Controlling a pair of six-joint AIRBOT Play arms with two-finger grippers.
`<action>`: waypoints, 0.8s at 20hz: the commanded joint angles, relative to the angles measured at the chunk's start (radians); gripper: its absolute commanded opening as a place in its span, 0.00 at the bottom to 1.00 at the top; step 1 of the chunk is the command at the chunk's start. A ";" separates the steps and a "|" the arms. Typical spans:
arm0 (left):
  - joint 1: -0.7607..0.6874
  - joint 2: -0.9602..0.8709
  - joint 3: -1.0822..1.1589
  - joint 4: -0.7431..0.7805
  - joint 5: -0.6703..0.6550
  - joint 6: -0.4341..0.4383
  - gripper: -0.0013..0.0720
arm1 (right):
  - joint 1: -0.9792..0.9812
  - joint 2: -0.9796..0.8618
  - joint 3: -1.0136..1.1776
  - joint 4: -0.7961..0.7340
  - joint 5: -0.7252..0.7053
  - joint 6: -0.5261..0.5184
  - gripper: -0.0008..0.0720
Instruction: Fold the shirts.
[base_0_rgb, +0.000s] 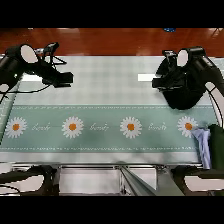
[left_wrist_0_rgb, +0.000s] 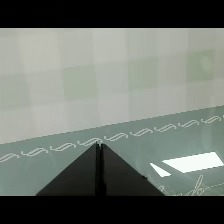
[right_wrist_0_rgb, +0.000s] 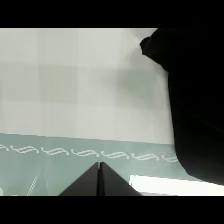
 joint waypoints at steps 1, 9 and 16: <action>0.000 -0.001 0.000 0.000 0.000 0.000 0.04 | 0.001 0.001 0.000 0.000 0.000 0.000 0.04; 0.000 -0.001 0.000 0.000 0.000 0.000 0.04 | 0.001 0.001 0.000 0.000 0.000 0.000 0.04; -0.001 -0.004 0.000 -0.001 0.162 -0.001 0.04 | 0.001 0.001 0.000 0.001 -0.047 0.006 0.04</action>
